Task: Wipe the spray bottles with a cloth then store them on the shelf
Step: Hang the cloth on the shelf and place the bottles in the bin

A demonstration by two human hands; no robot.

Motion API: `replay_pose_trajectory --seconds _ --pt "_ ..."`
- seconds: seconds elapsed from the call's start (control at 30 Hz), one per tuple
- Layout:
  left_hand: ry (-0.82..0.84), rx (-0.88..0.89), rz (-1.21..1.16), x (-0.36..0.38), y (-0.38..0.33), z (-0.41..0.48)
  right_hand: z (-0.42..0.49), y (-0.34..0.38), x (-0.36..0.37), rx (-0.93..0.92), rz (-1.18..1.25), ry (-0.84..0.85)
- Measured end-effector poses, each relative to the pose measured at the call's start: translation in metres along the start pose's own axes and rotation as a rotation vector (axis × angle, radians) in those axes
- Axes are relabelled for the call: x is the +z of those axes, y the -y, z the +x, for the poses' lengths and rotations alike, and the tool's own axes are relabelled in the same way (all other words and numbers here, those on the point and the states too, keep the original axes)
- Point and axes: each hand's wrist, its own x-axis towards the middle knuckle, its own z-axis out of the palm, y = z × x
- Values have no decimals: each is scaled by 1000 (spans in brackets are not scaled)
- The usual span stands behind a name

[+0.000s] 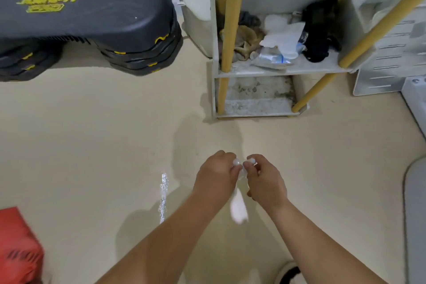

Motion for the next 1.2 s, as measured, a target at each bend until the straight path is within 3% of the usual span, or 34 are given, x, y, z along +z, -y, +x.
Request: replay_pose_trajectory --seconds 0.17,0.33,0.53,0.8,1.07,1.2 --pt "-109 91 -13 -102 -151 -16 -69 114 -150 -65 -60 13" --pt "-37 28 -47 -211 -335 -21 -141 228 -314 -116 -204 -40" --pt "-108 54 -165 -280 -488 -33 -212 307 -451 -184 -230 -49" --pt "-175 85 -126 -322 -554 26 -194 375 -529 -177 42 -3" --pt "-177 58 -57 -310 -570 177 -72 438 -543 -17 294 -46" --pt "26 -88 90 -308 -584 245 -11 457 -551 114 343 -28"
